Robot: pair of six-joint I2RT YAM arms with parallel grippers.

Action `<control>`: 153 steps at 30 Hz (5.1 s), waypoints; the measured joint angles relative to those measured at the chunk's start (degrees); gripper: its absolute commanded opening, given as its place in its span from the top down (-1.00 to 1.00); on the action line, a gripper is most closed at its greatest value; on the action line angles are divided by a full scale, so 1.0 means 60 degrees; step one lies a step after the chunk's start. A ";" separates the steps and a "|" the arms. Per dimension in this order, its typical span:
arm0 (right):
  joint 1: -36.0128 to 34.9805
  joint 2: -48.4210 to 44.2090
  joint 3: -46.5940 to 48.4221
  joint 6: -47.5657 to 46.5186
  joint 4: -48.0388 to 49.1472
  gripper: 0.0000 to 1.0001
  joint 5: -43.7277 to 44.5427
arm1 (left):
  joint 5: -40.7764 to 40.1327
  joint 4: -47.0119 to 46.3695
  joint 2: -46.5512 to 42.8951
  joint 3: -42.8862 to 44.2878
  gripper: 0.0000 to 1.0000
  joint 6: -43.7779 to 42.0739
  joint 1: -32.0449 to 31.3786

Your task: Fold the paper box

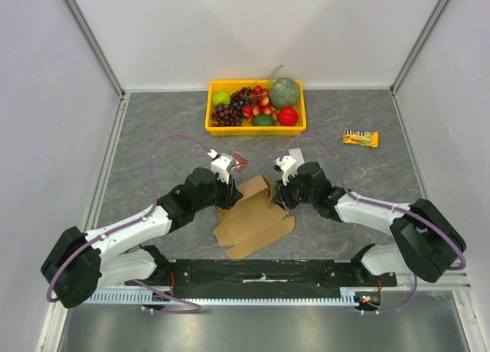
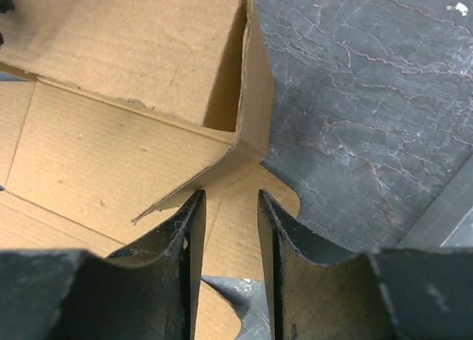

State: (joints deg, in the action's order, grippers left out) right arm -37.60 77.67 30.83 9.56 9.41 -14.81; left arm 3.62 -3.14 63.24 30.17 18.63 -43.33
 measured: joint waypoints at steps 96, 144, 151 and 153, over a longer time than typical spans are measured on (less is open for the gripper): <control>-0.0036 0.3424 -0.0732 -0.0098 0.7770 -0.10 -0.3621 | -0.2120 0.2980 -0.2838 -0.0437 0.13 0.0605 0.0084; -0.0962 0.4615 0.0426 -0.0222 0.7832 -0.56 -0.4266 | -0.2164 0.2718 -0.2798 -0.0568 0.13 0.0652 0.0087; -0.1035 0.4696 0.0601 -0.0328 0.7759 -0.79 -0.4291 | -0.2153 0.2707 -0.2790 -0.0579 0.14 0.0656 0.0087; -0.1049 0.4696 0.0601 -0.0397 0.7723 -0.82 -0.4324 | -0.2149 0.2707 -0.2790 -0.0579 0.14 0.0659 0.0087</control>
State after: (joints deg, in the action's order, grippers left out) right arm -43.90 105.84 34.44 7.18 55.75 -40.75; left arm -9.28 13.10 46.50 26.70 22.59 -42.81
